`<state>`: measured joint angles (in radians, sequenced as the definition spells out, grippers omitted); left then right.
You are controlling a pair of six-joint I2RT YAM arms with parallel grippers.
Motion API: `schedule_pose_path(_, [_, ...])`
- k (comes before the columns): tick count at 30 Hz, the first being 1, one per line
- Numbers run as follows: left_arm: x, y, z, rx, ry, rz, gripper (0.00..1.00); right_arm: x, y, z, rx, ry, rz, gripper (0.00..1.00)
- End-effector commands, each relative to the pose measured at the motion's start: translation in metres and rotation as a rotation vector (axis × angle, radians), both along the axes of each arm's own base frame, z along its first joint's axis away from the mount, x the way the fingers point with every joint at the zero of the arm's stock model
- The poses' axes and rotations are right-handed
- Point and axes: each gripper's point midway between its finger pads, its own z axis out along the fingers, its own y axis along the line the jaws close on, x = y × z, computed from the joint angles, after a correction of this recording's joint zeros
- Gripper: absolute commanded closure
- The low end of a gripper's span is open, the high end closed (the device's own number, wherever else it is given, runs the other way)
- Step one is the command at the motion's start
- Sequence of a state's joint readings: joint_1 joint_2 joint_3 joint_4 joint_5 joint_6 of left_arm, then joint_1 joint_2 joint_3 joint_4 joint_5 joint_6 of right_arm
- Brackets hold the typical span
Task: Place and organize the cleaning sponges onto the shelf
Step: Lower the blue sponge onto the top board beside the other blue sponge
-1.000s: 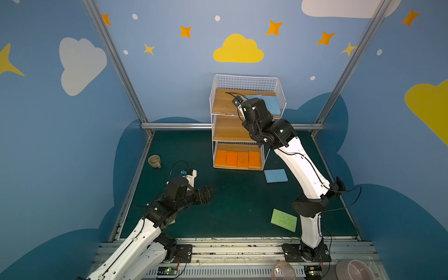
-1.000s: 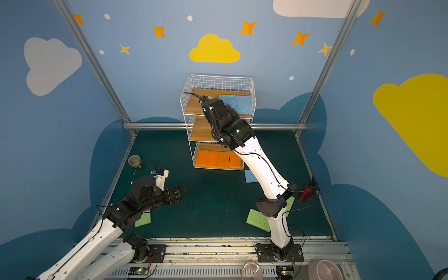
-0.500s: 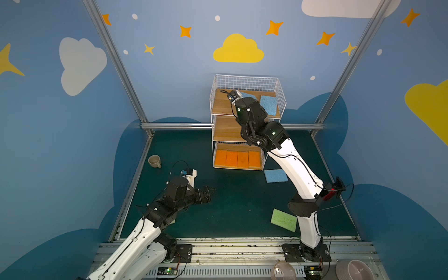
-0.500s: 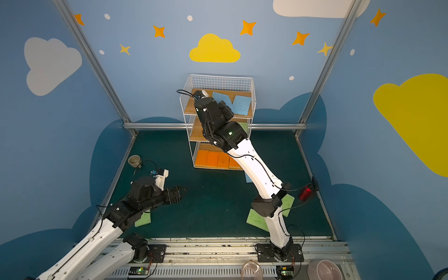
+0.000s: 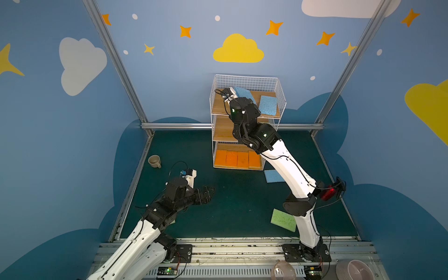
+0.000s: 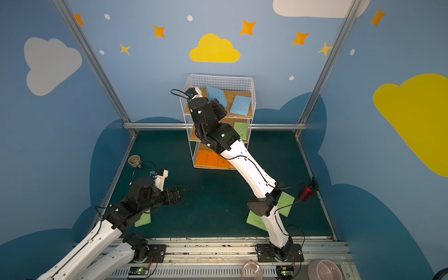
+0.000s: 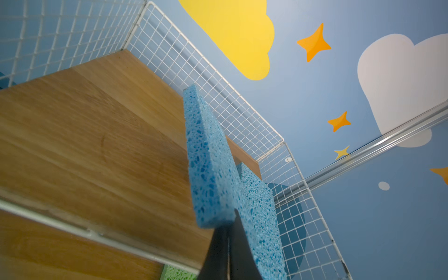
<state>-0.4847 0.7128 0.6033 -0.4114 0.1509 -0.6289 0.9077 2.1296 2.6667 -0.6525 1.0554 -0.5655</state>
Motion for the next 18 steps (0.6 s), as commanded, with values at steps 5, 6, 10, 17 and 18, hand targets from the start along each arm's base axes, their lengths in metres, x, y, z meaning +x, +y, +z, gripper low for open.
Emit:
schedule_pose_path(5, [-0.005, -0.001, -0.002, -0.001, 0.002, -0.021, 0.0, 0.012, -0.015, -0.016, 0.094, 0.049, -0.022, 1.0])
schedule_pose_path(6, [-0.005, -0.001, -0.002, -0.002, 0.003, -0.023, 0.0, 0.014, -0.017, -0.019, 0.097, 0.059, -0.026, 1.0])
schedule_pose_path(10, [-0.004, -0.003, -0.004, -0.001, 0.007, -0.025, 0.0, 0.02, -0.028, -0.029, 0.107, 0.091, -0.047, 1.0])
schedule_pose_path(17, [-0.003, -0.004, -0.004, -0.005, 0.01, -0.028, 0.01, 0.02, -0.044, -0.039, 0.178, 0.145, -0.06, 1.0])
schedule_pose_path(18, [-0.003, -0.004, -0.004, -0.004, 0.01, -0.027, 0.01, 0.02, -0.044, -0.04, 0.181, 0.149, -0.058, 1.0])
